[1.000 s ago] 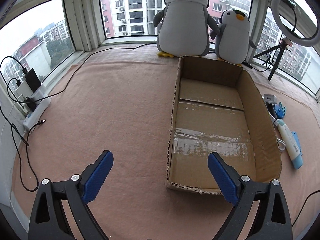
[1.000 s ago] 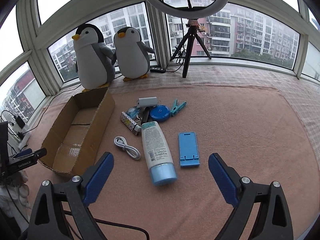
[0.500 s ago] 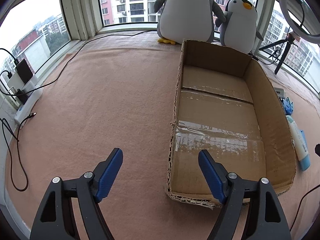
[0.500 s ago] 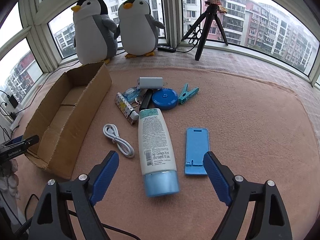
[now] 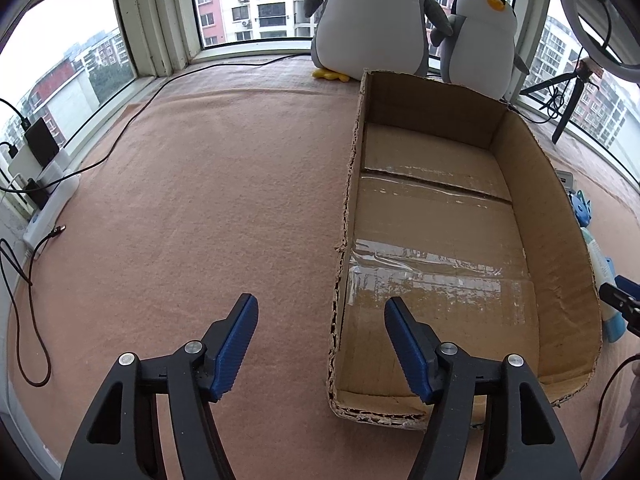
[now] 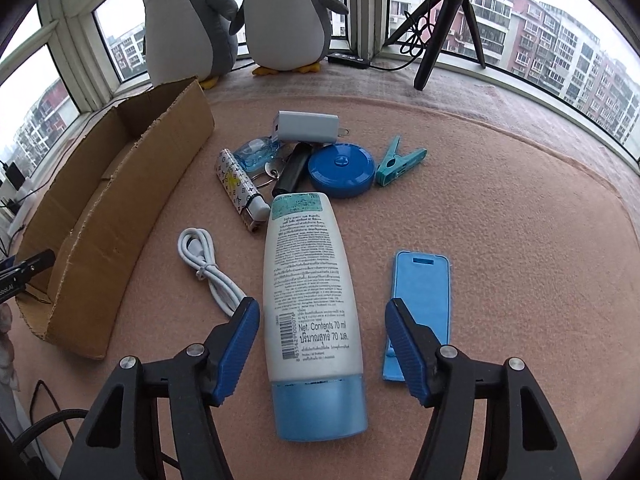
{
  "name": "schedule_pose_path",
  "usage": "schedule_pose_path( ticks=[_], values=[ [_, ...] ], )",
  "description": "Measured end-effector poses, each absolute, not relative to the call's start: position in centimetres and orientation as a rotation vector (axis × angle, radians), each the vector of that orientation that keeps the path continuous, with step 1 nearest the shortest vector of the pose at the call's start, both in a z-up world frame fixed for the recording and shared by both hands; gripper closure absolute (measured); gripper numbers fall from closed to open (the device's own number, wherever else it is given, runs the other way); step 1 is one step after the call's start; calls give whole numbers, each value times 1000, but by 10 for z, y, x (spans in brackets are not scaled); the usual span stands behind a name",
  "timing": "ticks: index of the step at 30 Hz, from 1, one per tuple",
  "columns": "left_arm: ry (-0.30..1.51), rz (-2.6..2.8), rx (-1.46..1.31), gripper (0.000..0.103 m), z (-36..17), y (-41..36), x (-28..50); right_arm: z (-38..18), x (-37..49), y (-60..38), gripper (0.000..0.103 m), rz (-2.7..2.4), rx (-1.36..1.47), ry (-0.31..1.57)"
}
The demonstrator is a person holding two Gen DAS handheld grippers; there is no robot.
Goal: Organize rigid objects
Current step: 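Move the right tool toward the white-and-blue lotion tube and grasp it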
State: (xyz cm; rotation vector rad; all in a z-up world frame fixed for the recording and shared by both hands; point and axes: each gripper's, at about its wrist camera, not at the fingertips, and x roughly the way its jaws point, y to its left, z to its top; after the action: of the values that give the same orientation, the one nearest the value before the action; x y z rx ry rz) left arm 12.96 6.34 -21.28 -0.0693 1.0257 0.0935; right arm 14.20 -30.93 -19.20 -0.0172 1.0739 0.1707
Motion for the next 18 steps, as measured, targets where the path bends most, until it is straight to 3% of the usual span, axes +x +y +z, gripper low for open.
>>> schedule_pose_path(
  ticks=[2, 15, 18],
  values=[
    [1026, 94, -69, 34, -213, 63, 129, -197, 143, -309, 48, 179, -11, 1080],
    [1030, 93, -65, 34, -215, 62, 132, -205, 126, -301, 51, 152, -84, 972],
    [1032, 92, -59, 34, -216, 61, 133, -202, 127, -297, 58, 159, -86, 988]
  ],
)
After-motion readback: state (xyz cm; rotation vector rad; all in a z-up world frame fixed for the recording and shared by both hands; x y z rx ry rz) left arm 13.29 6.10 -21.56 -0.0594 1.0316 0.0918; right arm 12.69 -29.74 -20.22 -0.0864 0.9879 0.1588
